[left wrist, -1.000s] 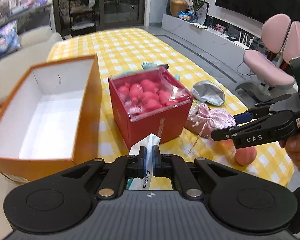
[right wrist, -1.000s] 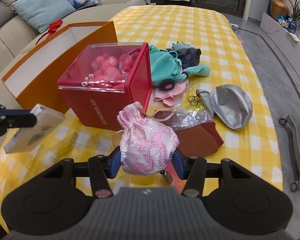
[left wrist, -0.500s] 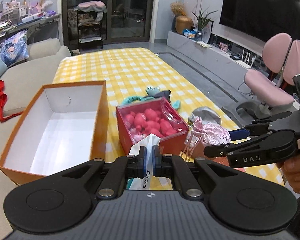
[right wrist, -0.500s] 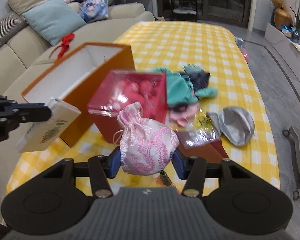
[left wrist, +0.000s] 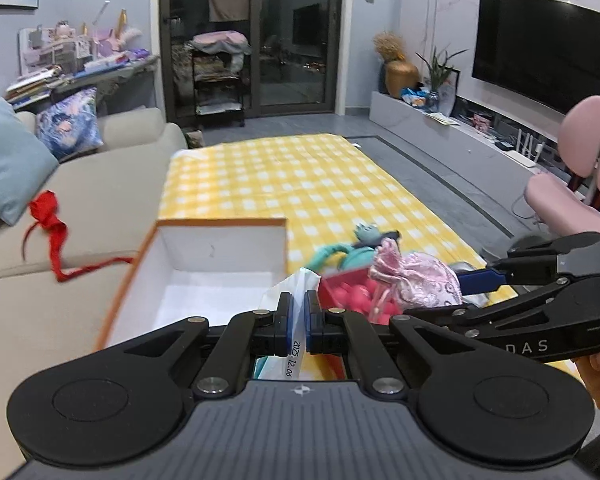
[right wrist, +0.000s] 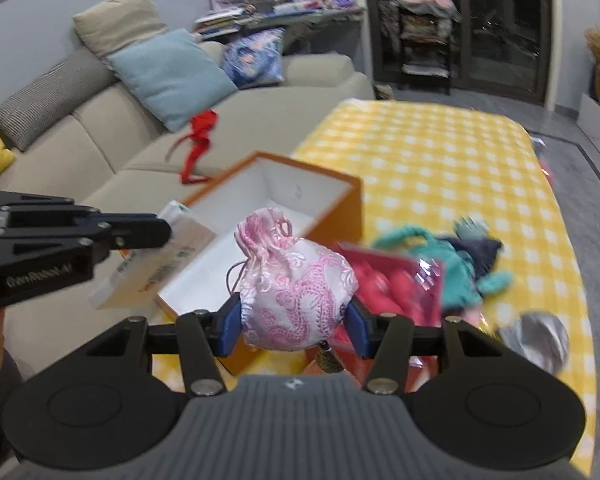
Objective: Organize soft objects
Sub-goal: 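Carry the packet in the left tool and pouch in the right tool over the orange box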
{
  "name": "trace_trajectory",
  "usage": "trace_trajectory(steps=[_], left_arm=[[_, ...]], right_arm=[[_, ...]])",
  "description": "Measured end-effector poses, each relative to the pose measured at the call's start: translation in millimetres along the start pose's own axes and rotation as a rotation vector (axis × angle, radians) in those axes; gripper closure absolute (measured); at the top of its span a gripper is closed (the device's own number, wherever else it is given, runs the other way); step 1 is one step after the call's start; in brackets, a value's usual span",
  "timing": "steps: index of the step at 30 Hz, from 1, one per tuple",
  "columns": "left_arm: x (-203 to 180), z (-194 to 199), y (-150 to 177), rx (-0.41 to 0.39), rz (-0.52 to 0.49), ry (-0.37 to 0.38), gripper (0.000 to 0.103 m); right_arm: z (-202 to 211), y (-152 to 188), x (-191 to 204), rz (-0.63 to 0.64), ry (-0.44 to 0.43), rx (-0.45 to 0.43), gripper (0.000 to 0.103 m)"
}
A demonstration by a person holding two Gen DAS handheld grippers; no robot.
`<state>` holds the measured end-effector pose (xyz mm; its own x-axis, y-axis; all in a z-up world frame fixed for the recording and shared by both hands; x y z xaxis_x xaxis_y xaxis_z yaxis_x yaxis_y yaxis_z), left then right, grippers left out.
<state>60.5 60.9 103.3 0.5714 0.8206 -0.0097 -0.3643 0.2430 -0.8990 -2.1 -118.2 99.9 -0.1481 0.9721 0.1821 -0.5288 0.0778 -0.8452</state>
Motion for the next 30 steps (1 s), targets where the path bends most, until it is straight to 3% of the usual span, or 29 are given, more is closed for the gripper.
trace_trajectory(steps=[8,15,21,30], left_arm=[[38.7,-10.4,-17.7,-0.02,-0.008,-0.055,0.097],[82.5,-30.6,-13.6,0.001,0.051,-0.076,0.097],[114.1,-55.3,6.3,0.058,0.104,-0.088,0.097],[121.6,-95.0,46.0,0.166,0.086,-0.082,0.097]], right_arm=[[-44.4,-39.3,32.3,0.002,-0.066,-0.035,0.05],[-95.0,-48.4,46.2,-0.034,-0.098,-0.008,0.05],[-137.0,-33.4,44.8,-0.149,-0.135,0.048,0.05],[-186.2,13.3,56.7,-0.068,-0.107,0.192,0.05]])
Point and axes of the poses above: each gripper's, at about its wrist camera, not at the fingertips, and z roughly against the way its jaws point, x to its left, y to its underside, the point moved 2 cm from there along -z, roughly the way its jaws point, and after that the axes turned 12 degrees about -x, right-handed, at the moved point
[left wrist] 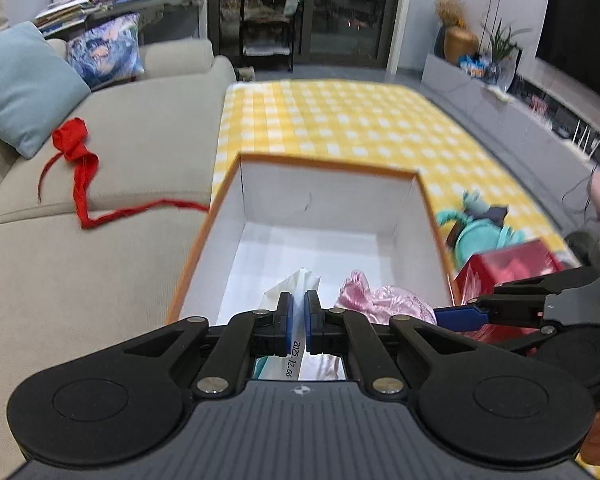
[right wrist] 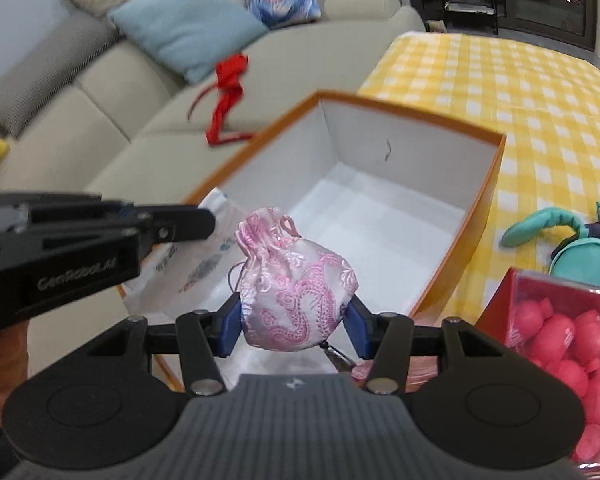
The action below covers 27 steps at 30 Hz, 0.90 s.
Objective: Organize soft objects
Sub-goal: 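Carry the packet in the left tool and pouch in the right tool over the orange box, then open the left tool to drop the packet while the right tool drops the pouch into the box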
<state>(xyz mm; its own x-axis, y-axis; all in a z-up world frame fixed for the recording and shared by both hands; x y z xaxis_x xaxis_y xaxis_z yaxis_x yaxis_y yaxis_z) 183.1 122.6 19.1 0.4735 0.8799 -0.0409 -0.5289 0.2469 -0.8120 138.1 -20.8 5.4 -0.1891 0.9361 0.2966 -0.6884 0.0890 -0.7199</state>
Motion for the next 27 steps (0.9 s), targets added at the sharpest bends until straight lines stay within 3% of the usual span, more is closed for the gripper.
trace_trajectory(steps=[4,9,17,25,27], left_arm=[[1.1,-14.1,7.8,0.032,-0.016,-0.011,0.097],[3.2,-23.1,13.7,0.056,-0.006,-0.005,0.097],[4.1,-36.2,26.3,0.114,-0.015,-0.007,0.097],[0.7,-49.5,37.3,0.17,-0.047,-0.03,0.095],[1.2,-50.3,39.0,0.178,-0.034,-0.034,0.089]], right_arm=[[-14.6,9.1,11.6,0.132,0.029,0.009,0.05],[-27.2,15.4,17.4,0.176,0.002,0.037,0.05],[-37.5,27.6,34.0,0.356,0.038,0.074,0.049],[-37.1,26.9,30.4,0.352,0.041,0.08,0.045],[-36.2,26.9,30.8,0.354,0.039,0.079,0.038]])
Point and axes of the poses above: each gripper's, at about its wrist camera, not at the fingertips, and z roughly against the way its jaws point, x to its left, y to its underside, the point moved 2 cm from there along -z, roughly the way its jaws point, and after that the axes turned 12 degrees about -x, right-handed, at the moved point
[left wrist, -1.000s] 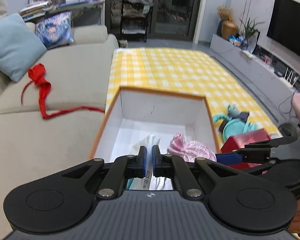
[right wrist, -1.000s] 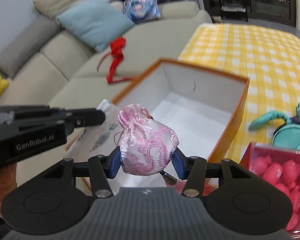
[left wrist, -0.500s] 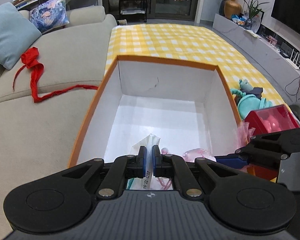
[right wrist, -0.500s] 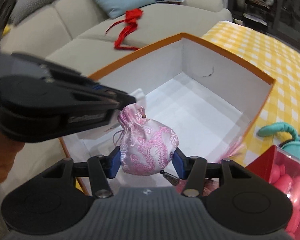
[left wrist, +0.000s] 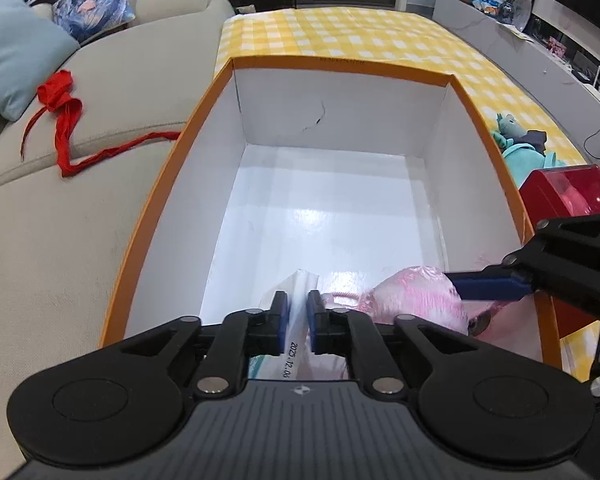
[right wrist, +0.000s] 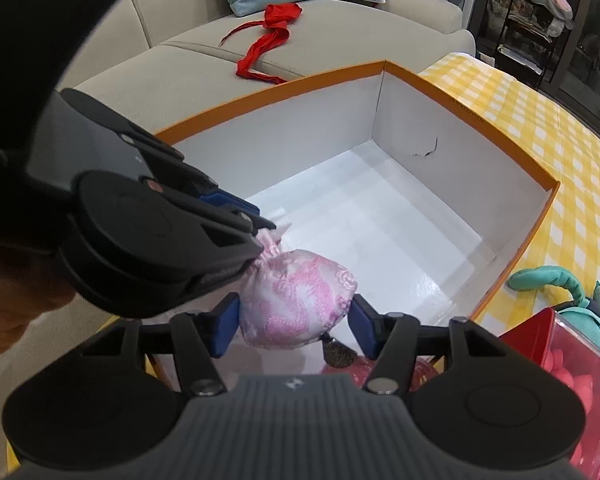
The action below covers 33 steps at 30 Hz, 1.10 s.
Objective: Organize soft objects
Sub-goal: 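Open the left tool to drop the packet while the right tool drops the pouch into the box, then move both open tools back over the table items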
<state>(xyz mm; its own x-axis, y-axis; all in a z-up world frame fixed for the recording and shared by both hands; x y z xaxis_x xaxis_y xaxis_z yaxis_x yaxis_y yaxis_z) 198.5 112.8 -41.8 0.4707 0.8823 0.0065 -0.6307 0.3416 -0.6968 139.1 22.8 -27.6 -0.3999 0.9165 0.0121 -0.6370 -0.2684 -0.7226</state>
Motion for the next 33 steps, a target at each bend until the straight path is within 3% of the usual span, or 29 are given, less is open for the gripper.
trace_trajectory(steps=[1,4,13,17,28,33], left_arm=[[0.9,-0.2,0.6,0.001,0.01,0.001,0.086],[4.4,1.9,0.2,-0.001,0.039,-0.005,0.07],[1.4,19.0,-11.5,-0.036,0.024,-0.053,0.068],[-0.8,29.2,-17.3,-0.063,0.029,-0.088,0.055],[-17.2,59.3,-30.6,-0.11,0.057,-0.111,0.052],[-33.6,74.5,-34.9,-0.144,0.069,-0.128,0.042]], right_arm=[[0.4,-0.2,0.0,0.001,0.001,-0.001,0.032],[1.5,-0.8,0.1,-0.005,-0.009,-0.001,0.032],[13.8,-5.9,-8.3,-0.04,0.003,-0.029,0.031],[22.2,-7.6,-12.8,-0.05,0.011,-0.042,0.031],[54.7,-12.5,-32.6,-0.072,0.038,-0.081,0.031],[74.9,-12.5,-46.4,-0.084,0.053,-0.105,0.031]])
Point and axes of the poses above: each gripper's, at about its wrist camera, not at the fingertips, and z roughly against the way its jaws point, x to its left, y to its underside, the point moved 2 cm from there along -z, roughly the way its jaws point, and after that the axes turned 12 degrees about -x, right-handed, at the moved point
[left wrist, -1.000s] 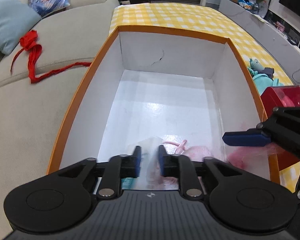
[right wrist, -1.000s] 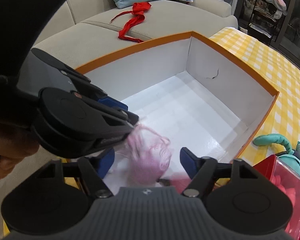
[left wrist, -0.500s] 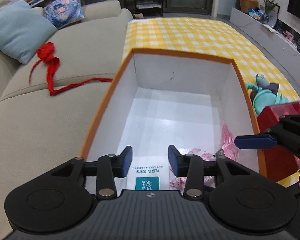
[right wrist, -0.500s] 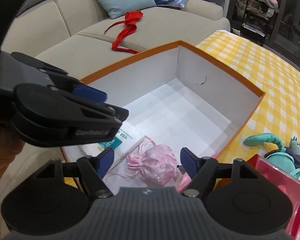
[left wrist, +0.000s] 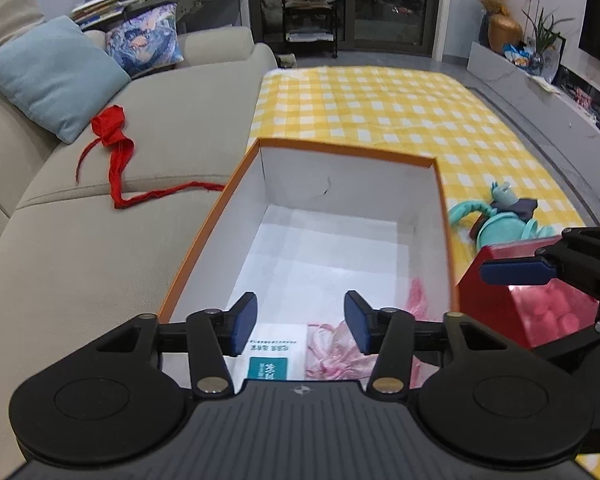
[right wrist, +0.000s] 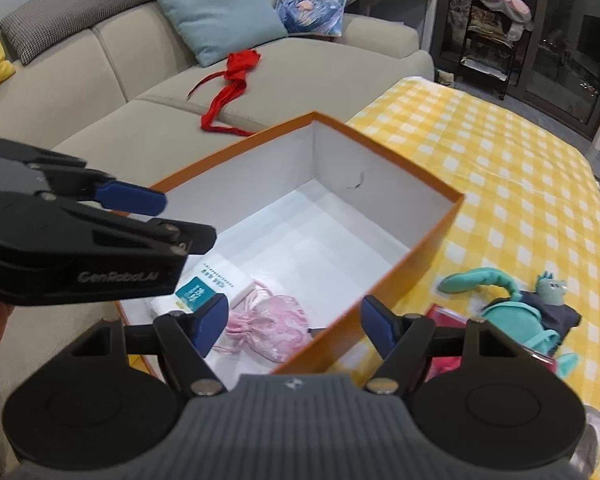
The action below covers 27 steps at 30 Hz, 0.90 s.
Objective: Organize soft objects
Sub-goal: 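Move both open tools back over the table items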
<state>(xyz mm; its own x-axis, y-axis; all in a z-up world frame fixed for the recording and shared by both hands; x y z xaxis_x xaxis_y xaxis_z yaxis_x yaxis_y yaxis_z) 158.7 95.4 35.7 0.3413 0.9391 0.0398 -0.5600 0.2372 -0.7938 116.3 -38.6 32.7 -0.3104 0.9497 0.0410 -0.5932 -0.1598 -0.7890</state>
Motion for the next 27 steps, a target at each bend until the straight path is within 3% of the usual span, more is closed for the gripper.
trace_trajectory(steps=[6,12,17,27], left_arm=[[-16.8,24.3,-5.5,-0.055,0.059,0.019,0.032],[-46.3,43.7,-1.2,-0.098,0.077,0.063,0.028],[-77.9,56.8,6.5,-0.143,0.112,0.152,0.023],[-171.2,66.6,23.4,-0.172,0.047,0.286,0.017]], right_arm=[[23.5,0.9,-22.9,-0.01,0.035,-0.025,0.031],[45.0,15.2,-51.6,-0.009,0.084,-0.022,0.031],[66.1,37.9,-76.7,0.001,0.114,-0.008,0.031],[119.9,88.5,-162.5,-0.096,0.223,0.016,0.031]])
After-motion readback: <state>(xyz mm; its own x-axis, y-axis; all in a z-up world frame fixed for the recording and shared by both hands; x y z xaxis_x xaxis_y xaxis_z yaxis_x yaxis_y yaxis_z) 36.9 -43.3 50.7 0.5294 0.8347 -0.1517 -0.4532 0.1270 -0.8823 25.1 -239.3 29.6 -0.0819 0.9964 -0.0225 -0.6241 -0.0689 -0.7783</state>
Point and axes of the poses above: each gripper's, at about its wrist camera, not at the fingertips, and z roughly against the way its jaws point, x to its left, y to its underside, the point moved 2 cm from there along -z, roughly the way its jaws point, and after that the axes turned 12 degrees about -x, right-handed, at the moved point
